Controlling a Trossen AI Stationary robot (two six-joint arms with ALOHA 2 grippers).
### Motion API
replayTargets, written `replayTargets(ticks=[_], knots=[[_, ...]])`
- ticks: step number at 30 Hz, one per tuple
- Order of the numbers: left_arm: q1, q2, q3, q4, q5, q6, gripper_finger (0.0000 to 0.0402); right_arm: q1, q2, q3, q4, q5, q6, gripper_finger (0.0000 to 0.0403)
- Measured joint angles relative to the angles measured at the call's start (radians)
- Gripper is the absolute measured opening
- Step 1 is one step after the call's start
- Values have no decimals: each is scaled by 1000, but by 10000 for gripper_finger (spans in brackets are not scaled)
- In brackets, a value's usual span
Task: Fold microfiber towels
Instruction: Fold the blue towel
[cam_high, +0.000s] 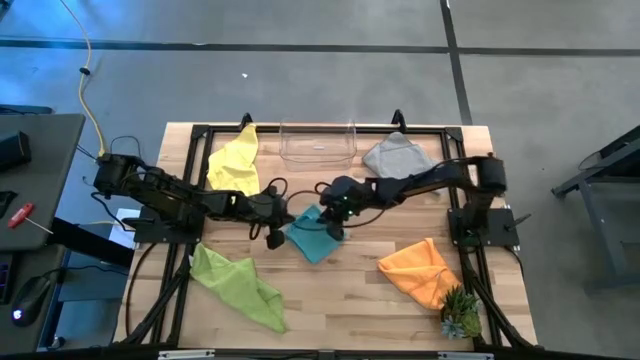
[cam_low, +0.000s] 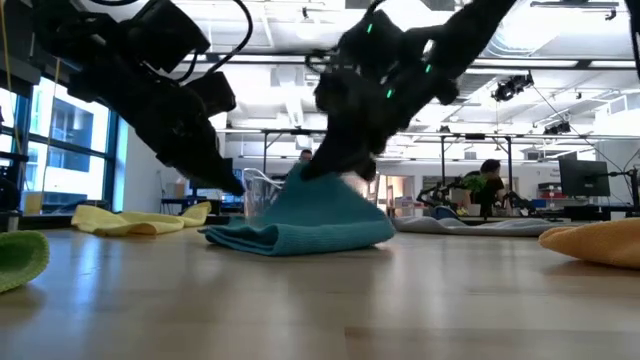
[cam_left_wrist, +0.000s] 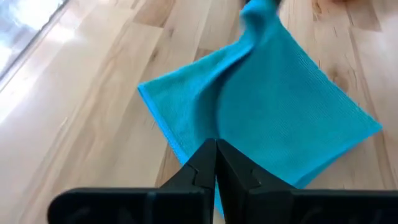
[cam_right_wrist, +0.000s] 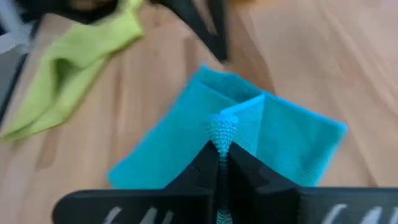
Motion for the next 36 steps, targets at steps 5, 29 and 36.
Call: replayTargets(ticks=[5,29,36], knots=[[1,0,0,27,3,23,1,102,-90,0,-114,80,-24,6],[-3,0,0,86,85,112,0,638,-104,0,-330,366,151,44],[-18,0,0,132,89,81,1,734,-104,0,-333,339,294,121]])
